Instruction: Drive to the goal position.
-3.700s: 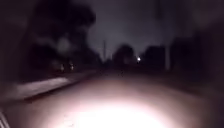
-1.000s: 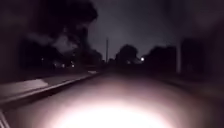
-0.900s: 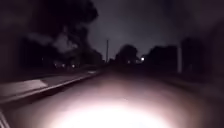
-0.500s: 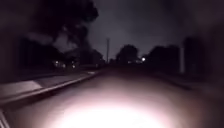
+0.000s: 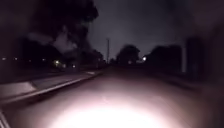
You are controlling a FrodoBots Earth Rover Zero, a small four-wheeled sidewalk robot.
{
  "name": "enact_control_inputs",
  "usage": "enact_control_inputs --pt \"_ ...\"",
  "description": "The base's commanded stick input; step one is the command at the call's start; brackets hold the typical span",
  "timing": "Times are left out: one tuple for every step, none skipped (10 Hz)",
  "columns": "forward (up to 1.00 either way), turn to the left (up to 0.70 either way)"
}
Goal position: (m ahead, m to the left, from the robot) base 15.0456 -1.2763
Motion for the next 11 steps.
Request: enact_control_inputs --pt "0.70 0.00" --pt "0.70 0.00" --pt "0.70 0.00" --pt "0.70 0.00" --pt "0.70 0.00" --pt "0.70 0.00" --pt "0.70 0.00" --pt "0.70 0.00" --pt "0.70 0.00" --pt "0.70 0.00" --pt "0.70 0.00"
